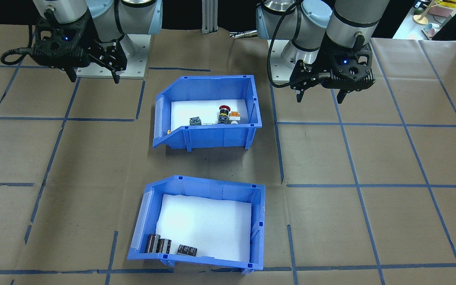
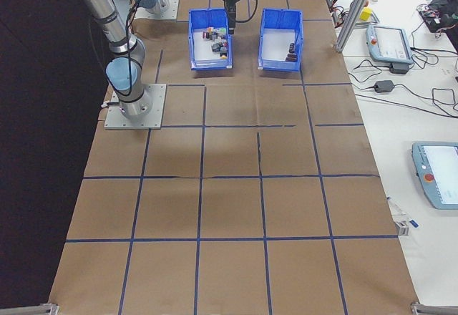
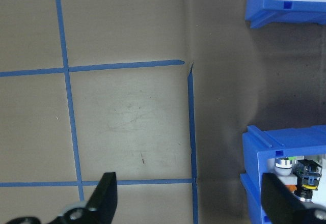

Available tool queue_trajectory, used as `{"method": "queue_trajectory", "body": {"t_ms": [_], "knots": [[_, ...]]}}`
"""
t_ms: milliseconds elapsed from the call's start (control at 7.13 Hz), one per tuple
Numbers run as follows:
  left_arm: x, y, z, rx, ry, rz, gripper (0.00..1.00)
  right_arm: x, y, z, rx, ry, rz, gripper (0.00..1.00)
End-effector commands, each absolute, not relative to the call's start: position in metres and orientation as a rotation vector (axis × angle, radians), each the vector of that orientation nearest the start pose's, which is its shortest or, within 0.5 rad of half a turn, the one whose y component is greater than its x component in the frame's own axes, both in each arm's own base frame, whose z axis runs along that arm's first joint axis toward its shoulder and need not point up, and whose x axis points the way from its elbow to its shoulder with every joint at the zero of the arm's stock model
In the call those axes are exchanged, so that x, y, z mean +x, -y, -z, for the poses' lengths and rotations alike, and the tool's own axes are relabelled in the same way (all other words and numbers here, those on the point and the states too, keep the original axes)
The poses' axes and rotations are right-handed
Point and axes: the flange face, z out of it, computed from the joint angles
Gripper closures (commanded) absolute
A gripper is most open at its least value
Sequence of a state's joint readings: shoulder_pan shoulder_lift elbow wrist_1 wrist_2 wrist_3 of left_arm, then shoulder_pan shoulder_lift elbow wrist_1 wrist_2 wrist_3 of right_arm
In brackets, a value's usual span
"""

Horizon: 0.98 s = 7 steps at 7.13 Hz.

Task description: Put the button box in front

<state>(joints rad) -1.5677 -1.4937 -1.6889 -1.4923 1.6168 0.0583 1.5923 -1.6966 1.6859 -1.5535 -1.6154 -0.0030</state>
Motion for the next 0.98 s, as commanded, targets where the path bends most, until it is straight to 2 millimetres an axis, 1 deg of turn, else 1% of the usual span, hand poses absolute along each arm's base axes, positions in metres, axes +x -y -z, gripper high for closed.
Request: {"method": "queue_trajectory", "body": {"t_ms": [0, 140, 280, 421, 561, 841], "knots": [[-0.127, 0.464, -0.472, 0.084, -3.09, 0.048, 0.01, 0.137, 0.435, -0.488, -0.037, -3.189, -0.012, 0.0], [-0.127, 0.463, -0.475, 0.084, -3.088, 0.057, 0.01, 0.137, 0.435, -0.488, -0.037, -3.187, -0.009, 0.0], [-0.126, 0.464, -0.474, 0.081, -3.084, 0.054, 0.01, 0.137, 0.435, -0.489, -0.051, -3.193, -0.007, 0.0], [-0.127, 0.461, -0.479, 0.022, -3.091, 0.087, 0.01, 0.137, 0.436, -0.49, -0.117, -3.192, -0.006, 0.0], [-0.127, 0.458, -0.481, -0.194, -3.093, 0.085, 0.01, 0.136, 0.436, -0.493, -0.122, -3.194, 0.003, 0.0], [-0.127, 0.468, -0.463, -0.556, -3.058, 0.038, 0.01, 0.137, 0.437, -0.492, -0.13, -3.192, -0.009, 0.0]]}}
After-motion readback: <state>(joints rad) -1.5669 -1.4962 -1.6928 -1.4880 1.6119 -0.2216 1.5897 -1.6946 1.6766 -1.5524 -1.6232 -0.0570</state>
